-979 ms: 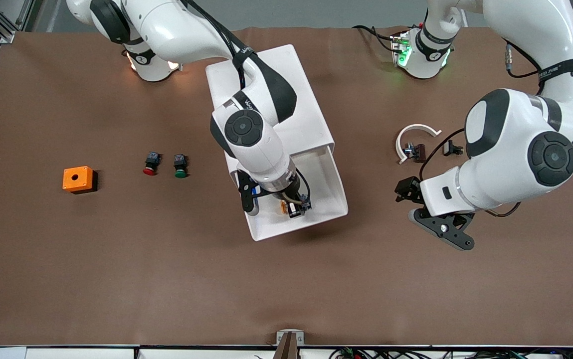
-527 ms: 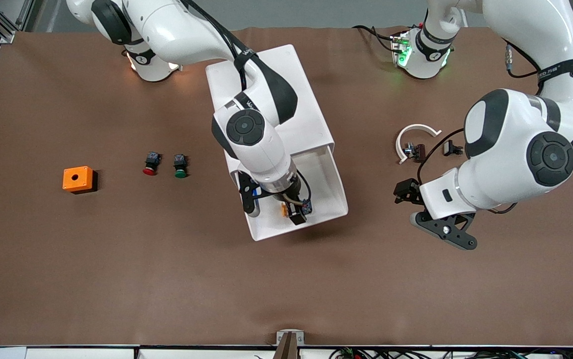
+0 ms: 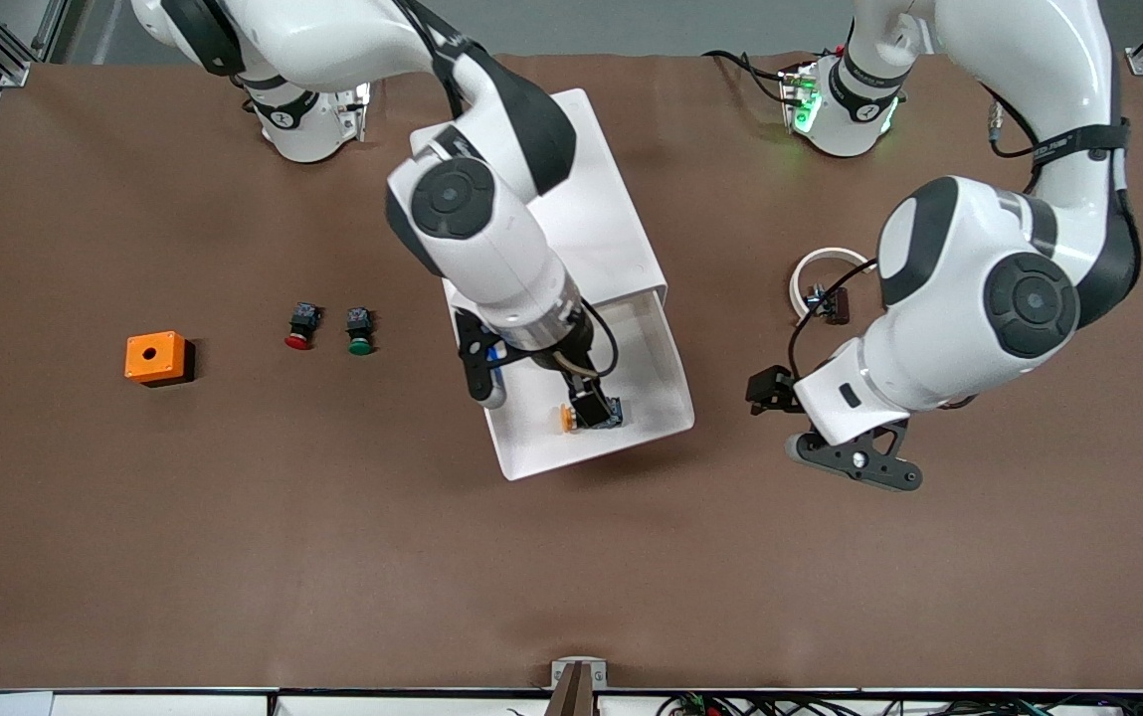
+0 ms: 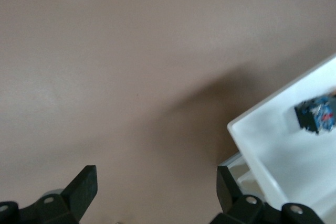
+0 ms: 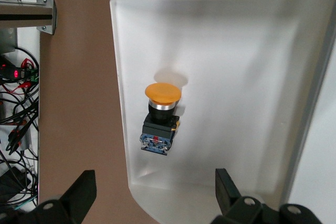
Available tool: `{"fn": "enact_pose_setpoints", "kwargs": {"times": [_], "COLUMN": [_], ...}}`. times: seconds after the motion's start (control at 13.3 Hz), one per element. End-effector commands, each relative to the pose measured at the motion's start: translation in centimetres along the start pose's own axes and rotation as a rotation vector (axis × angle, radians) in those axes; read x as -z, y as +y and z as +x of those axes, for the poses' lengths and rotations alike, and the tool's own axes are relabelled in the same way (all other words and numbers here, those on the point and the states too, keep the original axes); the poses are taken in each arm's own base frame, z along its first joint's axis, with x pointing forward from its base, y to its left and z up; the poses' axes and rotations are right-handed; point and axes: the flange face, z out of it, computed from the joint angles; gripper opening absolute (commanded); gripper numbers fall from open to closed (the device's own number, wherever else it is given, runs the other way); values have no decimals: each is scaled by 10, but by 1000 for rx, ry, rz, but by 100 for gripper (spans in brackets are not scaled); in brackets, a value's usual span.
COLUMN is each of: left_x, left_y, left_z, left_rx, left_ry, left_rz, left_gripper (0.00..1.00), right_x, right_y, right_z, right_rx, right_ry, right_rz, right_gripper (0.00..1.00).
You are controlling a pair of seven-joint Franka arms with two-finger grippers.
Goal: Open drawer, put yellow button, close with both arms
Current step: 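Lower the yellow button into the drawer and open the right gripper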
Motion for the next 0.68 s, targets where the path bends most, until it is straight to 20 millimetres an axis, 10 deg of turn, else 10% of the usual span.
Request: {"fn": "enact_pose_setpoints", "kwargs": {"times": [0.0,0.6], "left_x": [-20,-74], "left_y": [25,85], "left_z": [7,31], "left_rx": [64,531], "left_ry": [51,273], "left_rz": [17,-68], "left_gripper": [100,100], "right_x": [34,112], "right_y": [1,36], "right_z": [41,180], "right_rx": [187,974], "right_ry": [-7,44], "right_rz": [-85,-497], "right_gripper": [100,100]}}
